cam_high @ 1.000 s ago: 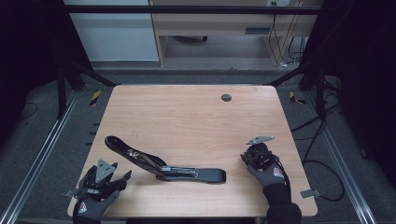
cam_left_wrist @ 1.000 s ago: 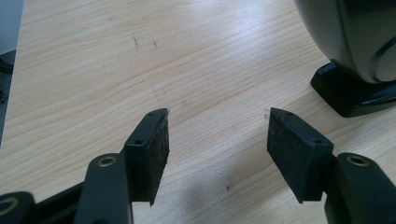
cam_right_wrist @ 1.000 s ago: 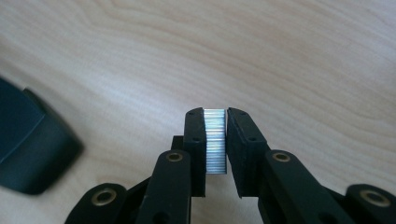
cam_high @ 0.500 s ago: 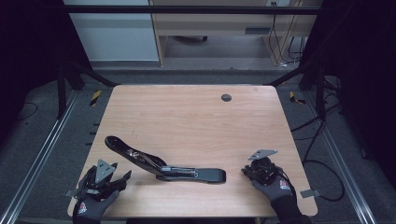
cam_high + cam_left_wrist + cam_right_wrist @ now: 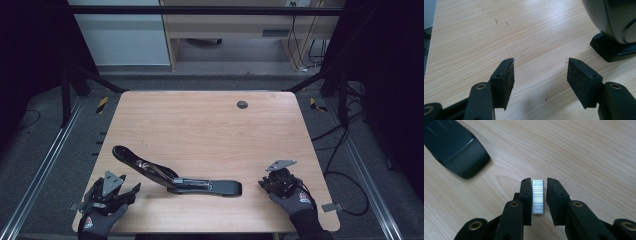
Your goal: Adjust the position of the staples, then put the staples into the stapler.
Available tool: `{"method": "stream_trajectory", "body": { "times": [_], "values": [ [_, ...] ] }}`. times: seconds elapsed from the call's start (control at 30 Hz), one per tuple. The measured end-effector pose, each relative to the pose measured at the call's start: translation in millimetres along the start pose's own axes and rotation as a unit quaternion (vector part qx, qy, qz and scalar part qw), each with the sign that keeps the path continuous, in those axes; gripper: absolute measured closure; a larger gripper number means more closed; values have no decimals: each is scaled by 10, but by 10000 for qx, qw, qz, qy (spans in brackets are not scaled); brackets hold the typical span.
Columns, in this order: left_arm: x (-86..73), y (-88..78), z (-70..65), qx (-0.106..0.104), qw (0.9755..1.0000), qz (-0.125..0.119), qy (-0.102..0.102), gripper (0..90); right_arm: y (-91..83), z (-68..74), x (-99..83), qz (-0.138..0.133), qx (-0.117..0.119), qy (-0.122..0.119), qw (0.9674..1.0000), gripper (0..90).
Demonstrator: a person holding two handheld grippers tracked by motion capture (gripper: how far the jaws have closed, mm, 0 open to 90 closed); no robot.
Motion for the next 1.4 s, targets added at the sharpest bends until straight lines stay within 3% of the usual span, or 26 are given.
{"method": "stream_trajectory", "body": {
  "times": [0.43,0.53,0.6,1.4],
  "values": [
    [-2,5,0,-45,10000,-19,-5,386,-124,-12,101,3,-334,294,9990,731],
    [2,3,-2,-45,10000,-23,-3,386,-106,12,101,71,-302,376,9988,728],
    [2,4,-2,-44,10000,-23,-3,386,-75,4,93,99,-333,226,9991,725],
    [-4,17,-9,-45,10000,49,48,385,9,63,41,482,-365,135,9981,777]
  ]
}}
Point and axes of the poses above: each handheld gripper's, and its own axes: y roughly forward along the jaws, x roughly out of its top, z roughly to its left, the point moved 7 cm from there along y, roughly forward along the jaws, and after that the axes turned 11 degrees about y, right-handed, at the moved point
